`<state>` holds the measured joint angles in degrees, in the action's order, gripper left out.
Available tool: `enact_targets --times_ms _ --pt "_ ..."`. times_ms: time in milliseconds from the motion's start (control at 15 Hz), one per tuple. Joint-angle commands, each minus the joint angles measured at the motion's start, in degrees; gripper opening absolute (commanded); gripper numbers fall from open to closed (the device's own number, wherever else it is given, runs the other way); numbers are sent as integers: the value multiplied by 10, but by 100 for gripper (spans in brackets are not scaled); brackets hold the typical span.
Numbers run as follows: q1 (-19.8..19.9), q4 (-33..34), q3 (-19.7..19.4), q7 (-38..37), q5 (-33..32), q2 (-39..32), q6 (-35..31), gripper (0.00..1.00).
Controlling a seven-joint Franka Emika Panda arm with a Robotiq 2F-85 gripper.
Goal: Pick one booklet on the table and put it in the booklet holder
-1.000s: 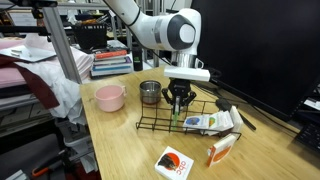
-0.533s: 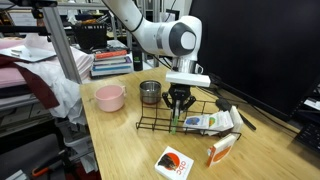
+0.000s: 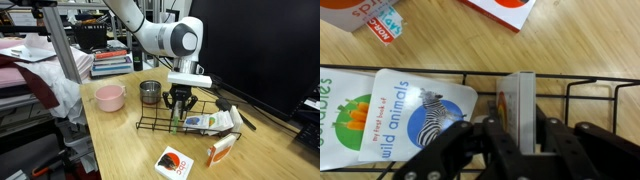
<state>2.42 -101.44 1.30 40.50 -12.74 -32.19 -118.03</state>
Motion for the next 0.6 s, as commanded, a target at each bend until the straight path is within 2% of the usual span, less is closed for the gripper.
enact_targets --times_ms 0,200,333,533 --pt "12 4 9 17 2 2 11 66" --pt "12 -5 9 19 1 13 7 88" --pt "9 -11 7 13 -3 23 2 99" --pt "3 -22 4 1 -9 49 5 100"
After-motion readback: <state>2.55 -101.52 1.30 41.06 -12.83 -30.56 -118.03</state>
